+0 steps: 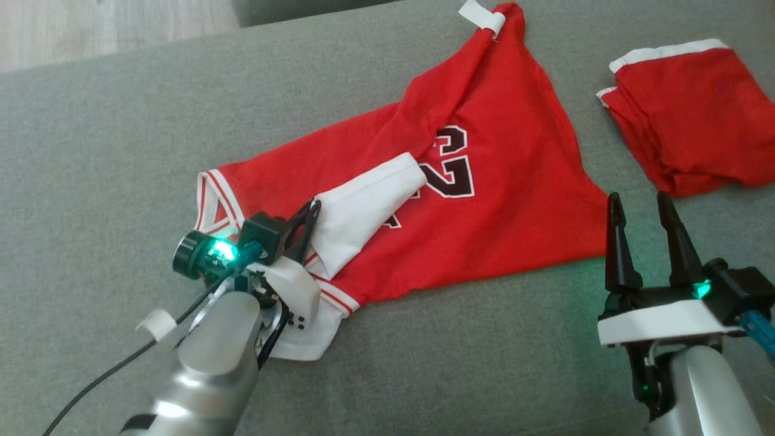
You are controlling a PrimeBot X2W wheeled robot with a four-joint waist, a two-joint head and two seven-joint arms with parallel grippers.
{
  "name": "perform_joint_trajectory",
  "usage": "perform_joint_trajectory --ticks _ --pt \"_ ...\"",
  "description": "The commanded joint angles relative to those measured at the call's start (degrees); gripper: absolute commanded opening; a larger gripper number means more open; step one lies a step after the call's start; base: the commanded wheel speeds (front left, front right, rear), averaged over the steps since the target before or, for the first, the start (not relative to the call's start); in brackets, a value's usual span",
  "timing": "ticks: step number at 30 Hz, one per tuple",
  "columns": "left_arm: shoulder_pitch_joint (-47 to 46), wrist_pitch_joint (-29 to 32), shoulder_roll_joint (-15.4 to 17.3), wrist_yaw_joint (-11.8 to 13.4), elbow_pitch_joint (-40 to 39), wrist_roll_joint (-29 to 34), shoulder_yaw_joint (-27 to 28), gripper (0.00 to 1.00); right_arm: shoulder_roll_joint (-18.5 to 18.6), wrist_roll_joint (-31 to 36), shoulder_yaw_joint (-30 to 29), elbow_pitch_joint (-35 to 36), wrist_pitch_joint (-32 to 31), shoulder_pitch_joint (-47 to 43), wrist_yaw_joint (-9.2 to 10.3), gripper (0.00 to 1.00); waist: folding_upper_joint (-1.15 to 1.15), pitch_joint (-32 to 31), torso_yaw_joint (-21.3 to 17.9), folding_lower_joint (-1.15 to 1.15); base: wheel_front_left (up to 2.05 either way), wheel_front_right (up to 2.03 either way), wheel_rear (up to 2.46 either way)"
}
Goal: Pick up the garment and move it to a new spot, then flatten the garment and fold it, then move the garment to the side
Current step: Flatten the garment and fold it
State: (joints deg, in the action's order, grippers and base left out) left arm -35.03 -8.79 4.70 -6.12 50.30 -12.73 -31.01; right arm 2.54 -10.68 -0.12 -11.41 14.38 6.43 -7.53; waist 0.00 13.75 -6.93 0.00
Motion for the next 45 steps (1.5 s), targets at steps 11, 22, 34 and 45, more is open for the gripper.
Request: perform_joint_trajectory --ticks 11,22,34,45 --pt "-9.96 0.31 5.32 -0.70 -10.14 -3.00 4.00 0.00 0.34 -1.27 1.52 1.07 0.62 0.76 0.04 1.00 0.00 -2.18 -0.47 0.00 0.00 0.00 0.00" --pt "-29.27 10.54 19.06 1.98 -10.20 -3.84 11.75 0.00 0.34 -4.08 5.49 1.30 0.62 5.02 0.04 1.00 0.00 5.50 -7.72 0.00 0.00 0.00 0.00" --pt "-44.38 7.14 26.16 8.19 1.20 -0.52 14.52 1.00 0.33 -6.09 7.96 2.60 0.62 7.86 0.04 1.00 0.00 12.44 -13.71 0.00 0.00 0.00 0.00" --pt "-43.34 -4.51 18.82 5.86 7.85 -1.43 12.15 1.00 0.33 -2.94 6.33 3.07 0.62 8.39 0.04 1.00 0.00 11.00 -6.83 0.00 0.00 0.00 0.00"
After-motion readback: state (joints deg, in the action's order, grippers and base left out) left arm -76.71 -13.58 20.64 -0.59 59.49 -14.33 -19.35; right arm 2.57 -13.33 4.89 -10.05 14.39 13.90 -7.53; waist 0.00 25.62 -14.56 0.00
